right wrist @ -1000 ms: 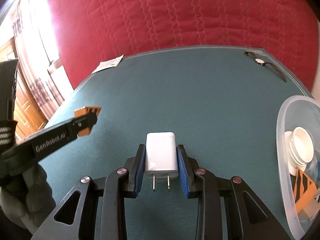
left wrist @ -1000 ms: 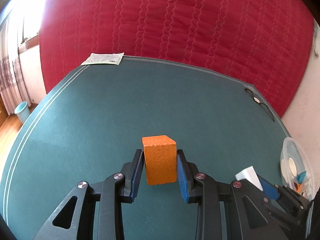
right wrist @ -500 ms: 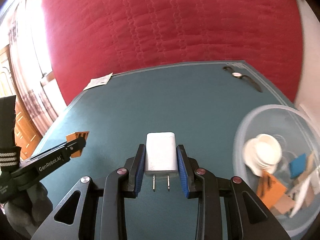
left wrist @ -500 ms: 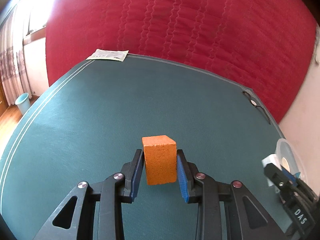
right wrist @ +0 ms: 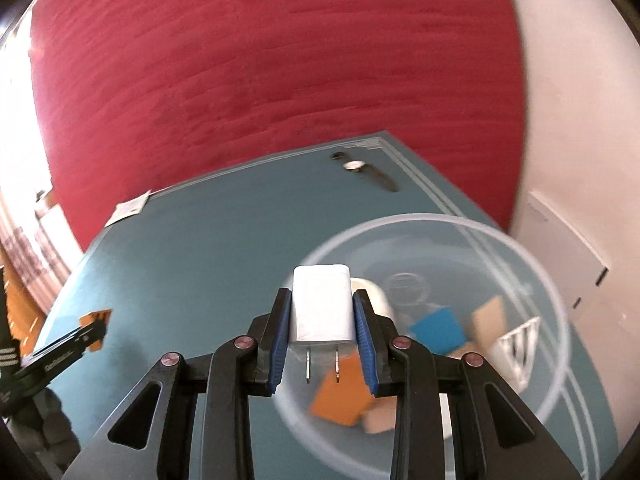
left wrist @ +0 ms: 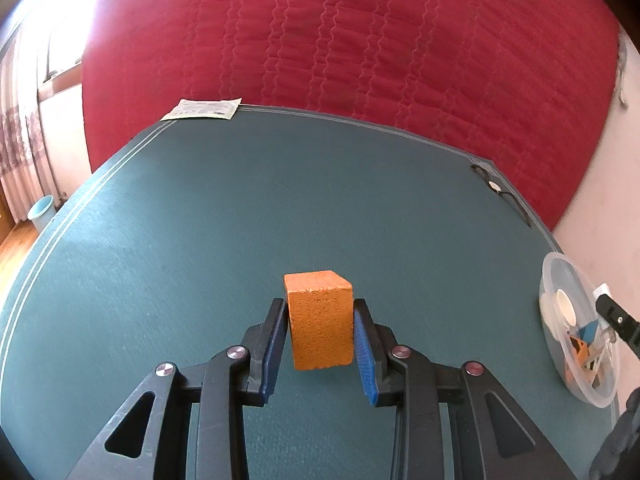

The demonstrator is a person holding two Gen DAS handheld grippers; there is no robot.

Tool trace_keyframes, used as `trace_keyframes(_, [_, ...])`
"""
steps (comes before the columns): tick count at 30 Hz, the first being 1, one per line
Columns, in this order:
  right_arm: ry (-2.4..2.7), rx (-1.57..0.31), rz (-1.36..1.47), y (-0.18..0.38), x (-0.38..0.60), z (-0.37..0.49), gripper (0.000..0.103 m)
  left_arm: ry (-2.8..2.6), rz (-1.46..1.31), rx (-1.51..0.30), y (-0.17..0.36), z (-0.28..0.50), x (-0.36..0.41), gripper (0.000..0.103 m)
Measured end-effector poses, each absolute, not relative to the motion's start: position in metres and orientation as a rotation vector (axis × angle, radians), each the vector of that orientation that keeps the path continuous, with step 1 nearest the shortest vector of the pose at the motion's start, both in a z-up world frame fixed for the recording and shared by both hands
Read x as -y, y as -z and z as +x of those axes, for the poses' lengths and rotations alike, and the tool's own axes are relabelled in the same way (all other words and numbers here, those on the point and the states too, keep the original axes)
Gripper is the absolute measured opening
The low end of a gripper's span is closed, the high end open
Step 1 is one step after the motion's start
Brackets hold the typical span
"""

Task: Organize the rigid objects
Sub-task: 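Lower the white charger into the container and open the right tool while the left tool carries the orange wedge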

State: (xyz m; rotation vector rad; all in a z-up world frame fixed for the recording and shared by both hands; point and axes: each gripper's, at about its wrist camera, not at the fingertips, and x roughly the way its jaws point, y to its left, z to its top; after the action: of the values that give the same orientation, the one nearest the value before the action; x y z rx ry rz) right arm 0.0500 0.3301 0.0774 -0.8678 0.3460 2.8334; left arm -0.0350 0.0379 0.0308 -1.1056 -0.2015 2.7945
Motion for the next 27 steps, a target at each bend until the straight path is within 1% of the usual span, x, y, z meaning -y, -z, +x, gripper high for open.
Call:
trace_keyframes(17, [-2.742, -0.325, -0.851, -0.064, -0.376, 0.072, 0.032, -2.736, -1.124, 0.136, -0.031, -0.02, -0.06, 0.034])
trace_keyframes(27, [-2.696, -0.305, -0.793, -0.061, -0.394, 0.107, 0.032, -2.628, -1.09, 0.023, -0.043, -0.017, -0.113, 0.034])
